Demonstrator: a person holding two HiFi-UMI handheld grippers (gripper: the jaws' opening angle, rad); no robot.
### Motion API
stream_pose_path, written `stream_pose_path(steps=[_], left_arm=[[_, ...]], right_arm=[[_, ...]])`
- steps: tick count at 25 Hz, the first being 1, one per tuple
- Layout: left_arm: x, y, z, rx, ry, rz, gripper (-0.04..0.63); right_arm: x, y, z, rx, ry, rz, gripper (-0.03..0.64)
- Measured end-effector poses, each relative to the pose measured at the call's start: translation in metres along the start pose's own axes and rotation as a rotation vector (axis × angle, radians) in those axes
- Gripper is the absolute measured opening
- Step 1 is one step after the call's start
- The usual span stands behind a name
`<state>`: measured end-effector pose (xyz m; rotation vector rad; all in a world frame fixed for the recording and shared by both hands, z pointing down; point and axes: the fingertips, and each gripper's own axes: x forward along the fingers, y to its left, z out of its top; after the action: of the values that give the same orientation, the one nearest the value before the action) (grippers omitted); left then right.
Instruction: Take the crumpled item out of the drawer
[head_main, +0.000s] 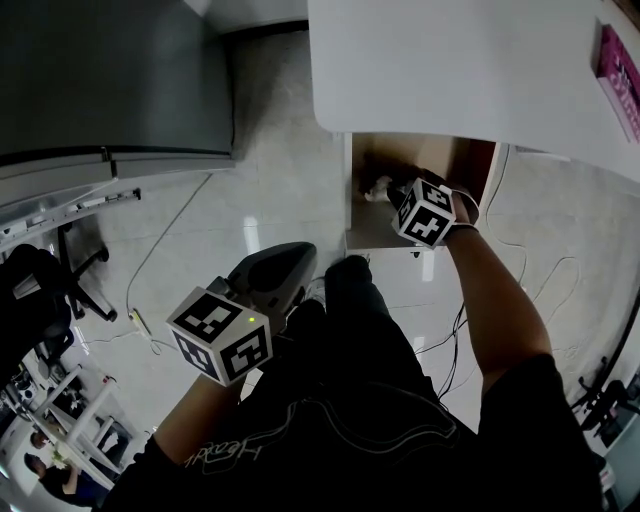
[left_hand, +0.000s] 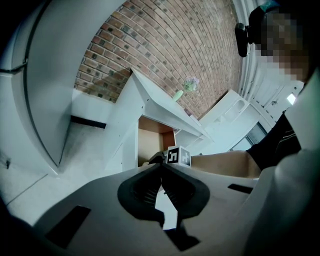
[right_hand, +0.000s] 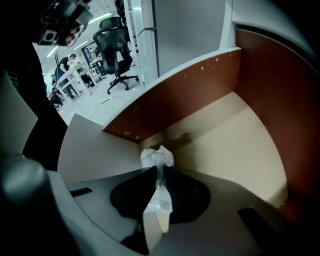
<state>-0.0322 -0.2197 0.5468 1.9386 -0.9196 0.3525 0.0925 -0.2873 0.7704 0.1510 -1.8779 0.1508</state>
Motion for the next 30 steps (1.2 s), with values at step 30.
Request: stream_pose_path(steps=[30], left_arm=[[-0.127,-0.165,0.058,0.402,-0.046,-0.158,0.023]], right_arm=[[-0.381,0.098,0.097,0.504,-0.577,-0.332,0.071]])
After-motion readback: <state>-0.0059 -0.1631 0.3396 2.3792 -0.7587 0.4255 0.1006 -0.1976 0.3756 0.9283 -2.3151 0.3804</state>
